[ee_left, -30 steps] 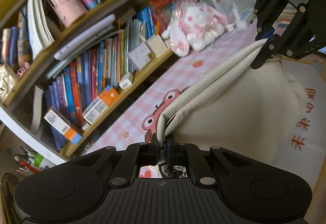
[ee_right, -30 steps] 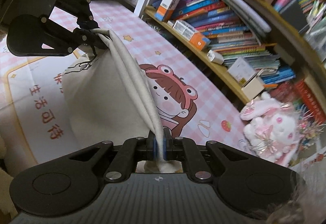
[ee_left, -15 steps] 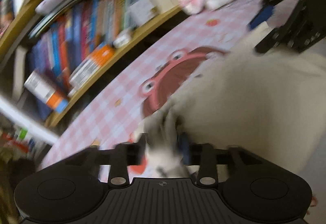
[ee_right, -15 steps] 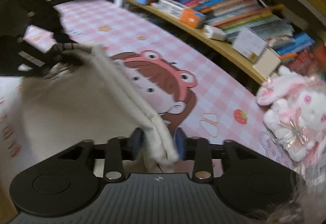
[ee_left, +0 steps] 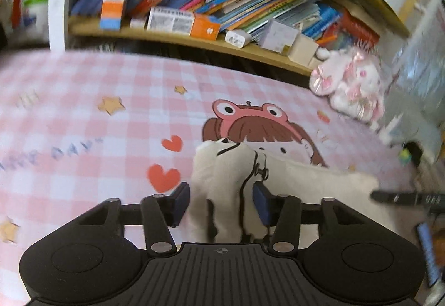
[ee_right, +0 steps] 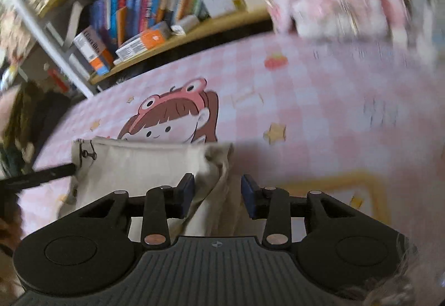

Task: Fold clothes
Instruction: 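Close both grippers on the folded shirt's edge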

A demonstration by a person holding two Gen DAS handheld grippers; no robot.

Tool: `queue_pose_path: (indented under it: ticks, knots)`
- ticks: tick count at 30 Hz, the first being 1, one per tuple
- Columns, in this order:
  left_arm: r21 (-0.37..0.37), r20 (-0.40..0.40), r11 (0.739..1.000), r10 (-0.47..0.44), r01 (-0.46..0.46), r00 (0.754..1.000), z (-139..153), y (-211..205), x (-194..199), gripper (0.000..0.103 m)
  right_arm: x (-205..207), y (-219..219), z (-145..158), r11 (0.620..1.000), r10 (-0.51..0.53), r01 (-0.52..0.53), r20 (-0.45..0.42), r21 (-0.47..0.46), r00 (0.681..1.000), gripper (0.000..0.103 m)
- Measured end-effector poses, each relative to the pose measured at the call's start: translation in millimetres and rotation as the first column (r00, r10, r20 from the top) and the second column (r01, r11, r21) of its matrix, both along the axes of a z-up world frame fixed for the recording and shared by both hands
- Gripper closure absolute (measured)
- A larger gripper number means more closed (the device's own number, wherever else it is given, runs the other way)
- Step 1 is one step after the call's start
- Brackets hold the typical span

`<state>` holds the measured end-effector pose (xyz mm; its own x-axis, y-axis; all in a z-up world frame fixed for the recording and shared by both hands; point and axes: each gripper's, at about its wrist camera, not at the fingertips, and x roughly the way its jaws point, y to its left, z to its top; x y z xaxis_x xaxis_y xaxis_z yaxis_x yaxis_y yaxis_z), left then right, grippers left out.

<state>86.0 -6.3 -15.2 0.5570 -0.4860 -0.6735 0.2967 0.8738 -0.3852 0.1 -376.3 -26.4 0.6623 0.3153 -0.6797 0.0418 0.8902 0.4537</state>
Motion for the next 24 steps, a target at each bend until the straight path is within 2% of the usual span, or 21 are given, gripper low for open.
queue_pose_path:
  ticks: [1, 2, 3, 5, 8, 10, 14, 18, 19, 24]
  knots:
    - [-0.06, -0.019, 0.998, -0.004, 0.003, 1.0, 0.8, 1.6, 2.1, 0.098, -0.7, -2.2, -4.0, 0.999, -0.018, 0.019, -0.015, 0.039, 1.0, 0.078]
    - [-0.139, -0.03, 0.99, -0.01, 0.006, 1.0, 3.6, 4.6, 2.7, 0.098, 1.6, -3.6, -6.8, 0.997, -0.029, 0.03, -0.023, 0.073, 0.999, 0.087]
    - [-0.269, -0.011, 0.963, -0.015, 0.011, 1.0, 12.4, 11.9, -1.2, 0.098, 3.2, -3.6, -7.6, 0.997, -0.042, 0.043, -0.029, 0.058, 0.999, 0.088]
    - [-0.374, 0.004, 0.927, 0.0, 0.002, 1.0, 18.8, 20.2, -1.6, 0.098, 5.3, -2.5, -9.5, 0.997, -0.056, 0.057, -0.037, 0.042, 0.998, 0.09]
    - [-0.272, -0.128, 0.954, 0.094, -0.126, 0.987, -2.4, 24.3, 18.1, 0.098, 6.5, 0.3, -12.7, 0.998, -0.057, 0.058, -0.037, 0.038, 0.998, 0.09]
    - [-0.22, -0.164, 0.963, 0.12, -0.155, 0.979, -15.1, 20.3, 25.2, 0.096, 6.6, 1.4, -14.6, 0.998, -0.054, 0.055, -0.033, 0.034, 0.998, 0.09]
    - [-0.212, -0.153, 0.961, 0.144, -0.175, 0.978, -12.3, 19.2, 18.9, 0.09, 8.0, 3.9, -14.9, 0.999, -0.05, 0.051, -0.031, 0.014, 0.998, 0.09]
    - [-0.184, -0.147, 0.97, 0.133, -0.16, 0.98, -6.6, 22.5, 7.9, 0.065, 3.9, 2.1, -14.0, 0.998, -0.061, 0.062, -0.027, 0.034, 0.998, 0.089]
    - [-0.175, -0.148, 0.972, 0.13, -0.155, 0.98, -7.1, 24.1, 3.2, 0.062, 2.2, 1.0, -13.1, 0.997, -0.066, 0.067, -0.025, 0.045, 0.997, 0.086]
    - [-0.177, -0.171, 0.972, 0.122, -0.153, 0.978, -12.9, 26.4, -12.4, 0.065, -10.2, -3.6, -7.1, 0.991, -0.08, 0.082, -0.023, 0.109, 0.997, 0.074]
